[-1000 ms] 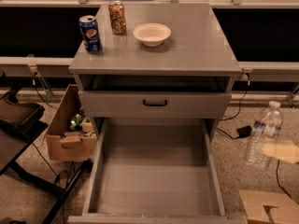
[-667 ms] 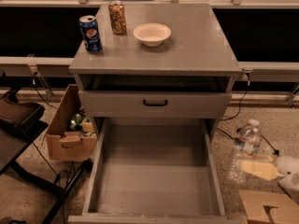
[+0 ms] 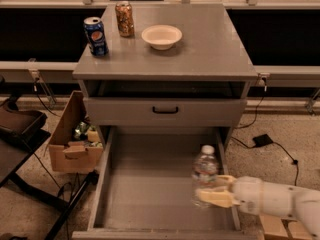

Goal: Place water bottle into middle drawer

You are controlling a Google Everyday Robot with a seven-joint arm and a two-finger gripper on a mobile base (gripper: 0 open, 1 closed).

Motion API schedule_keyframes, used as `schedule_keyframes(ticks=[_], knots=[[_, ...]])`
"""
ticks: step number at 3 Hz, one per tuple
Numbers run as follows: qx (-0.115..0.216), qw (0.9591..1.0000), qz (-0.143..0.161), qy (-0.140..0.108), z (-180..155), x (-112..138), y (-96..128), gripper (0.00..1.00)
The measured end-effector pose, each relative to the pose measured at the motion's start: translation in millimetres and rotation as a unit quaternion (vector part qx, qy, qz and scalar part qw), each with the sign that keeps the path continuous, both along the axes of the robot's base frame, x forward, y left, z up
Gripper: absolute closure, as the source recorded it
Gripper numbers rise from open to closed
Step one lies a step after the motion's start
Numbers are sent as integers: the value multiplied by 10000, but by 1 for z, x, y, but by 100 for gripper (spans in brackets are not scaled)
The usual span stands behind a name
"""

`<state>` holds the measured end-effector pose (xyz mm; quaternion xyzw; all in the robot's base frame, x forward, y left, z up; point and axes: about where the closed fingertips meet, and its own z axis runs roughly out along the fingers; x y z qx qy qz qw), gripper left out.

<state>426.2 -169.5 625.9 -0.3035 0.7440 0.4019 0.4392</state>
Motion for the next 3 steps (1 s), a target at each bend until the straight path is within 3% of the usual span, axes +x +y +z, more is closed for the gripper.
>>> schedule_keyframes(ticks=[1, 2, 3], knots=[[-272, 9990, 234, -248, -15, 11, 56, 100], [-295, 9990, 212, -252, -16, 12, 57, 100], [-309, 9976, 347, -510, -43, 44, 80, 100]])
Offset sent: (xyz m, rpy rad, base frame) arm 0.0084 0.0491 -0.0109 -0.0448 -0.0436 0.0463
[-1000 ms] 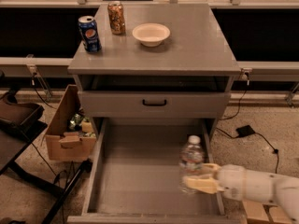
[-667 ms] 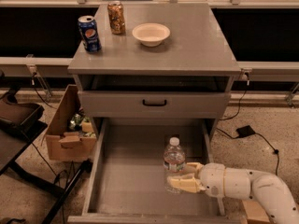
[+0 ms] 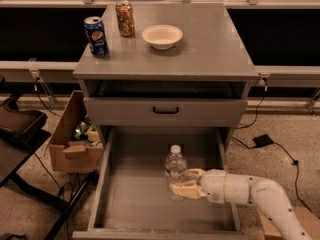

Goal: Place water bottle into middle drawer

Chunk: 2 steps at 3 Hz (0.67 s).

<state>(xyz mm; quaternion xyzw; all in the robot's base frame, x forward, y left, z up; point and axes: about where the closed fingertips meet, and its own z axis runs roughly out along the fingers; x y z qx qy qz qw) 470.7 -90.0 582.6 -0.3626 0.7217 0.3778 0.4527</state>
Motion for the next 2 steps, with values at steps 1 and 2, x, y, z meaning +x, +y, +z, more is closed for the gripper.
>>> schedule_keyframes(ticks=[1, 2], knots=[[-113, 9992, 148, -353, -41, 34, 15, 100], [-304, 9952, 66, -923, -93, 68, 31, 100]])
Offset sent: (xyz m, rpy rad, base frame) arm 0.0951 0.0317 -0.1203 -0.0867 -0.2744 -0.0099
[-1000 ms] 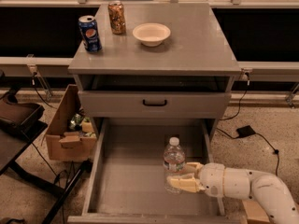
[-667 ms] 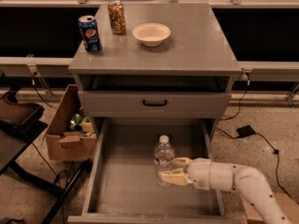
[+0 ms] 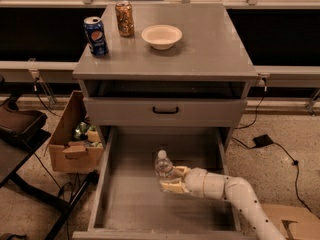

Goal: Place water bottle into middle drawer

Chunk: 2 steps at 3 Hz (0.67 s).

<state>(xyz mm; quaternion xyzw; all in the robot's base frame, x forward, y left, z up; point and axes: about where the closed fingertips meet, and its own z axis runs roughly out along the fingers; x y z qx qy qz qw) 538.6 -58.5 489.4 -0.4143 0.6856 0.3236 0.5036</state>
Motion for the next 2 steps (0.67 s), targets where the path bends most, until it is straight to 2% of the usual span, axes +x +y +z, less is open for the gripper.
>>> schedule_keyframes(ticks=[1, 2], knots=[[-53, 9994, -148, -295, -27, 16, 14, 100], [-149, 9992, -47, -361, -52, 33, 36, 98]])
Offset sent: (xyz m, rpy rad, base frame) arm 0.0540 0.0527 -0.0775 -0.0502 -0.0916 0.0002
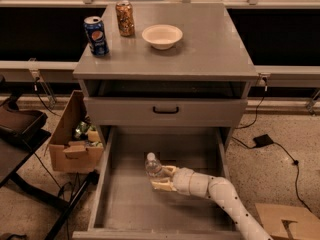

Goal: Place water bottle into middle drawer

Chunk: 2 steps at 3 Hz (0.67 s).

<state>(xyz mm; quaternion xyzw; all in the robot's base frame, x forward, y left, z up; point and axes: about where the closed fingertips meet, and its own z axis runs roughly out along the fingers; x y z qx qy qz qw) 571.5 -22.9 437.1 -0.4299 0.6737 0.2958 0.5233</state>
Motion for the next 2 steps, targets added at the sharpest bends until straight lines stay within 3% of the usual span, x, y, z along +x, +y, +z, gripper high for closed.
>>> schedule_keyframes(ticks=[2], knots=[[0, 10000, 0, 0, 0, 0, 0, 44]])
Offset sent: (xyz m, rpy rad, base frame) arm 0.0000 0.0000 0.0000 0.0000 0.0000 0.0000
